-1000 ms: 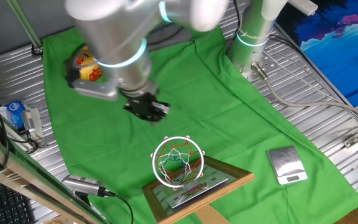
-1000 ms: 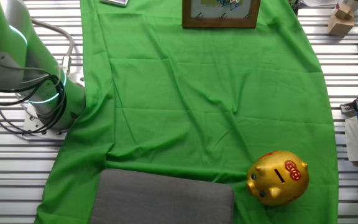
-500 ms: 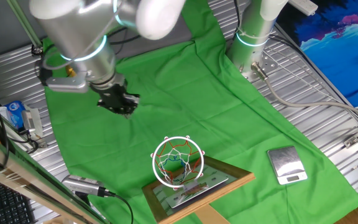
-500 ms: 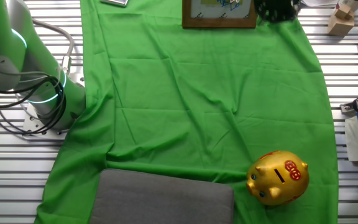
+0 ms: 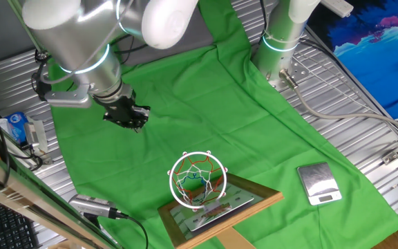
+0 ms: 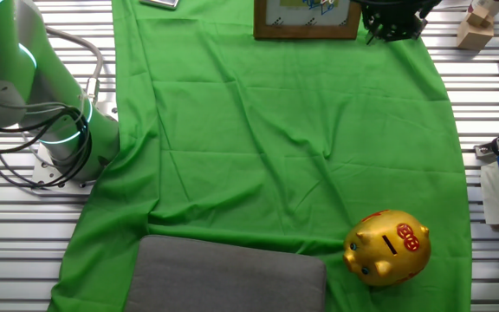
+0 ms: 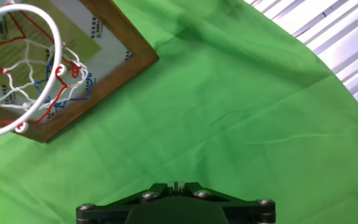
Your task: Grab a basketball, release it and shoot it into the basket
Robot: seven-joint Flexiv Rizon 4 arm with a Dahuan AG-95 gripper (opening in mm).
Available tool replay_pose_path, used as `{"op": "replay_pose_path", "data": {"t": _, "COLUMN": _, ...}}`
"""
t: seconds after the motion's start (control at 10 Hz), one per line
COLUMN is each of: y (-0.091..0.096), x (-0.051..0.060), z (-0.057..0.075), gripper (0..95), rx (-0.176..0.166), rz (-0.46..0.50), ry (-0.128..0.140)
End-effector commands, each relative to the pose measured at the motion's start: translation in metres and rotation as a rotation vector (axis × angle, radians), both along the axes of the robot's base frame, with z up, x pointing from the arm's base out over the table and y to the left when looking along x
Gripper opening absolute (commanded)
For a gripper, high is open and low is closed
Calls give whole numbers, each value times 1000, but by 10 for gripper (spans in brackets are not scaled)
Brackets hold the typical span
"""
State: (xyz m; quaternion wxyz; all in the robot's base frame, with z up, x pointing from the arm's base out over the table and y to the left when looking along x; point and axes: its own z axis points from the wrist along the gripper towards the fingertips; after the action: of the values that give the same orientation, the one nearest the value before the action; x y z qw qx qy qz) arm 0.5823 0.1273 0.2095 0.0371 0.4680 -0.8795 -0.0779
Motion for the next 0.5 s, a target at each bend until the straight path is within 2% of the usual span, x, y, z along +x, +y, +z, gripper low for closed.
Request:
{"op": "replay_pose_path", "data": {"t": 0.1, "y": 0, "x": -1, "z": 0, "gripper": 0, "rx": 11, "rz": -55, "ry": 2}}
{"op": "replay_pose_path", "data": {"t": 0.2, "y": 0, "x": -1, "z": 0, "gripper": 0, "rx": 10, "rz": -72, "ry": 4}}
{"op": "replay_pose_path", "data": {"t": 0.3, "y": 0, "x": -1, "z": 0, "gripper": 0, "rx": -10, "rz": -110, "ry": 11}}
{"op": "replay_pose_path", "data": {"t": 0.4, "y": 0, "x": -1, "z": 0, "gripper": 0, "rx": -61, "rz": -168, "ry": 10}}
{"op": "replay_pose_path", "data": {"t": 0.5, "y": 0, "x": -1, "z": 0, "gripper": 0, "rx": -76, "rz": -202, "ry": 10}}
